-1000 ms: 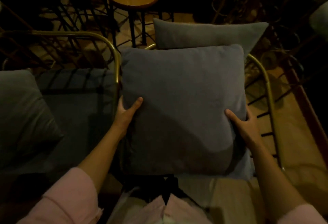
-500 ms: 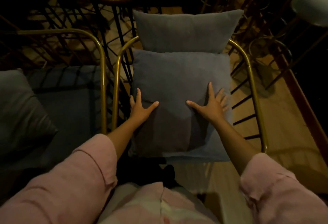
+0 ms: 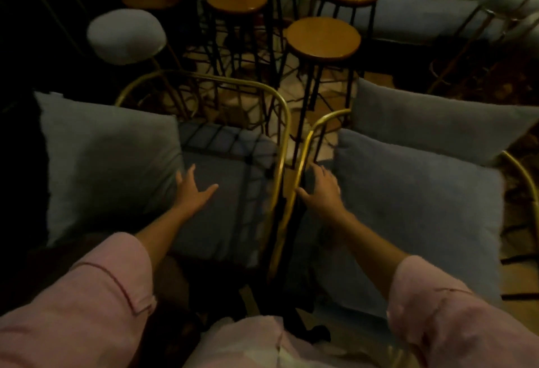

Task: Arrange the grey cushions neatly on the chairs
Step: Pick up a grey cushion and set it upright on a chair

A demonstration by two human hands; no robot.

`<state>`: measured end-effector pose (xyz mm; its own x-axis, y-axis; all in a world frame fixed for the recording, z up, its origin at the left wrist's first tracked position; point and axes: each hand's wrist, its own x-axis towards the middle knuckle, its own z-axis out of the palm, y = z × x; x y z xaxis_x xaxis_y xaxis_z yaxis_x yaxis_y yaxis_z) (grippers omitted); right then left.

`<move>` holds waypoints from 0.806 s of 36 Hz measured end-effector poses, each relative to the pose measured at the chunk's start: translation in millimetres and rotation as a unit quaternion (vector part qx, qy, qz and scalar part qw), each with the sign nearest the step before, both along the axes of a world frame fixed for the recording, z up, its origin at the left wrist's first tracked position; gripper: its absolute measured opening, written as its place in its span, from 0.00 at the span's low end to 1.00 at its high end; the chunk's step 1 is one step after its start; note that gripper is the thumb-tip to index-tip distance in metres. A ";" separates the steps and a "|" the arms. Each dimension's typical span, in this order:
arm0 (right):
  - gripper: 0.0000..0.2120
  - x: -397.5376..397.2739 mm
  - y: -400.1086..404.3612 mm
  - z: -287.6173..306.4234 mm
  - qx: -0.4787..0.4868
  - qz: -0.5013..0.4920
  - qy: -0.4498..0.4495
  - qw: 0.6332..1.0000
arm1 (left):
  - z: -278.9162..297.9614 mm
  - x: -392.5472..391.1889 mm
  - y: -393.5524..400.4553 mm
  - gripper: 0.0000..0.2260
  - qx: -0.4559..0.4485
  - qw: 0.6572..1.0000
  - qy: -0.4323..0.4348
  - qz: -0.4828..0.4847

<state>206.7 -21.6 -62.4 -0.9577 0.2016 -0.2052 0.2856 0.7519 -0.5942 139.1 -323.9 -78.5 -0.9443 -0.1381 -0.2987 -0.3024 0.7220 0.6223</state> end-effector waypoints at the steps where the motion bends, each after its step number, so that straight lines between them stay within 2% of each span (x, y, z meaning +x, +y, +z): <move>1: 0.38 -11.0 -18.9 -3.7 -0.014 0.005 -0.005 1.000 | 1.5 -8.0 -22.2 0.39 -0.011 1.000 -0.004 0.020; 9: 0.40 -93.6 -168.1 -33.4 -0.134 0.014 -0.078 0.988 | 4.1 -76.6 -191.3 0.38 -0.056 0.991 -0.017 0.119; 14: 0.43 -145.0 -247.3 -64.8 -0.186 -0.022 -0.137 0.973 | -11.3 -132.9 -273.3 0.43 -0.071 0.986 -0.032 0.151; 20: 0.47 -198.5 -319.6 -106.4 -0.268 -0.074 -0.198 0.940 | -36.7 -183.1 -313.0 0.55 -0.123 0.979 -0.044 0.159; 24: 0.48 -236.4 -350.5 -136.2 -0.300 -0.100 -0.232 0.920 | -57.5 -212.4 -341.9 0.56 -0.108 0.976 -0.033 0.186; 29: 0.47 -280.4 -378.4 -170.9 -0.356 -0.149 -0.230 0.893 | -86.0 -232.2 -373.7 0.57 -0.097 0.981 -0.030 0.168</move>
